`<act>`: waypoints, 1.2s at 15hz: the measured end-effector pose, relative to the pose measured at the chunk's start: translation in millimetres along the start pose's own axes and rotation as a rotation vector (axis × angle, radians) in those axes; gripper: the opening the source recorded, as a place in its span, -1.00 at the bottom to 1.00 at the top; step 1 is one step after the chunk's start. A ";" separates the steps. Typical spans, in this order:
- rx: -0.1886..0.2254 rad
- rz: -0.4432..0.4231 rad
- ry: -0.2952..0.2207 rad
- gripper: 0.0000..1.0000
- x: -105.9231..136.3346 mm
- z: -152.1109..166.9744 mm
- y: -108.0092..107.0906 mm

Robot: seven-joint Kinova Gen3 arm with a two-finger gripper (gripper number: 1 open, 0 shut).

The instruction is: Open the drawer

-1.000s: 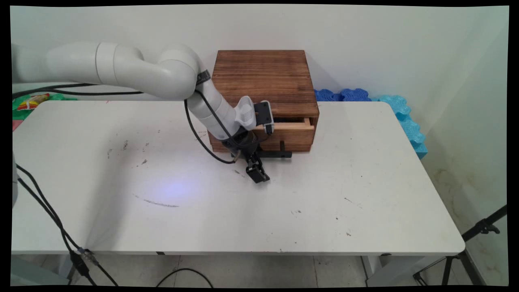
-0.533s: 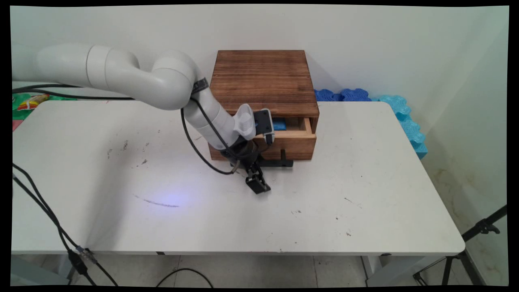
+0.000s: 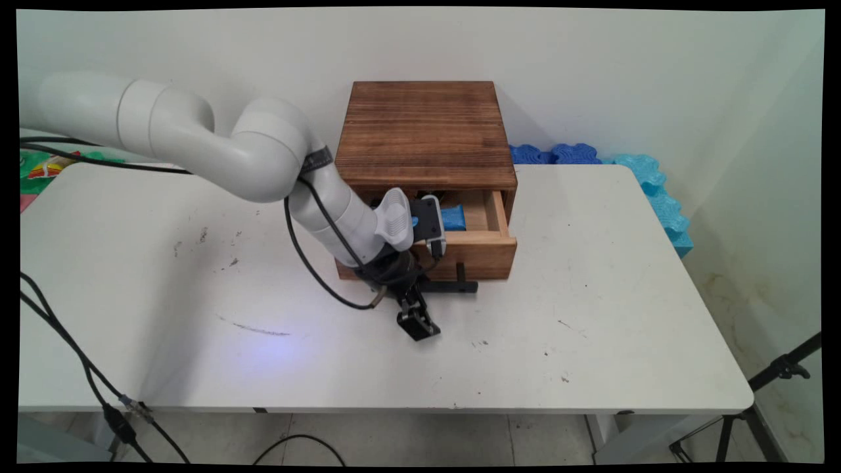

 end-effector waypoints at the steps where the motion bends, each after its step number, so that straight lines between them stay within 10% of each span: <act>1: -0.002 0.000 0.001 1.00 -0.1 -0.6 3.4; 18: -0.054 0.004 0.012 1.00 -5.9 -16.8 75.2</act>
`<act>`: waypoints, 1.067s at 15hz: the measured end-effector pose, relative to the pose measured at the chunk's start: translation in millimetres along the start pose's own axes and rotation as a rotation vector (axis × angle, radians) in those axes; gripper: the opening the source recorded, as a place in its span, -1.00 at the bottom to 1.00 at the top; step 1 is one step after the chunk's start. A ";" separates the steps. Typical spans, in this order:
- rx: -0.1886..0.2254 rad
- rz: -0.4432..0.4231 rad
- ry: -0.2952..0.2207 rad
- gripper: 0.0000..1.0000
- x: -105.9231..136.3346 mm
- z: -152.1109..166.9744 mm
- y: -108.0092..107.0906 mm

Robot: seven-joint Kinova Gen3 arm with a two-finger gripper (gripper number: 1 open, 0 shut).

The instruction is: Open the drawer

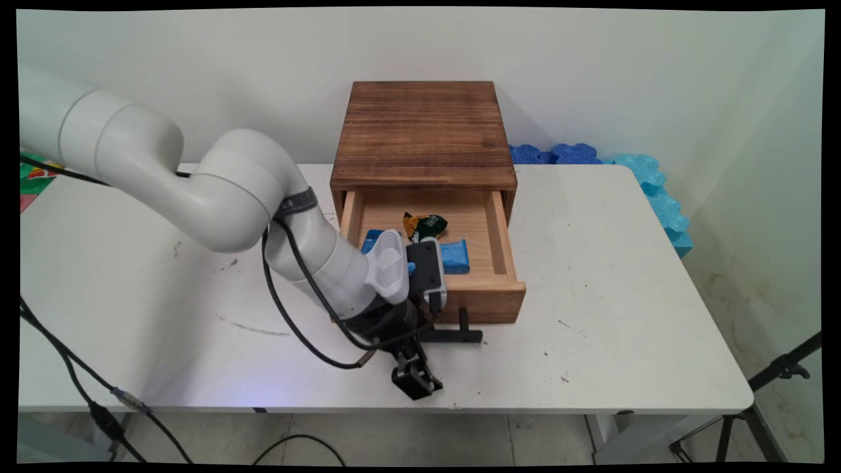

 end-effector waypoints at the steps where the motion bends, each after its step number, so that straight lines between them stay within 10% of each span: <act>1: -0.003 0.001 0.001 1.00 0.0 -0.7 3.9; 16: -0.045 0.003 0.009 1.00 0.2 -10.1 45.8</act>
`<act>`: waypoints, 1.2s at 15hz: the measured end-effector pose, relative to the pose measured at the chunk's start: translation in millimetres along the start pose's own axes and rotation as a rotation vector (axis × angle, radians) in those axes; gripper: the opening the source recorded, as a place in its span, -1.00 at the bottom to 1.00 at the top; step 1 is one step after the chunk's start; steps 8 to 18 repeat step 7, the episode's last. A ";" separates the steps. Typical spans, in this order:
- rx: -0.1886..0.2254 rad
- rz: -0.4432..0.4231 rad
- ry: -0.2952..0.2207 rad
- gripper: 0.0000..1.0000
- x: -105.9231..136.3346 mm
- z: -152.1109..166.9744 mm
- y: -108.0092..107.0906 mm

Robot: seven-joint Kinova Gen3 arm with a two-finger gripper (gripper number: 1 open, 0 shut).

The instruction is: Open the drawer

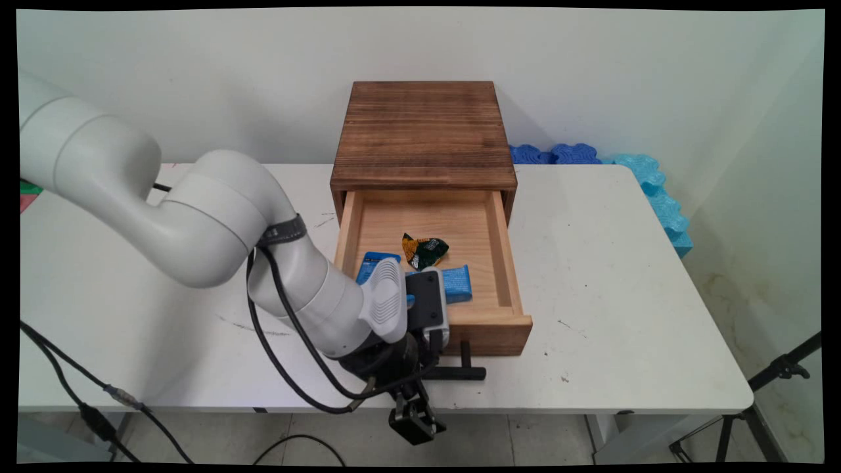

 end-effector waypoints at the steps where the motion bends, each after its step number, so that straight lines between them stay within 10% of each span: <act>1: -0.003 -0.001 0.001 1.00 0.0 -0.6 2.8; 18: -0.017 0.001 0.003 1.00 0.0 -3.3 14.4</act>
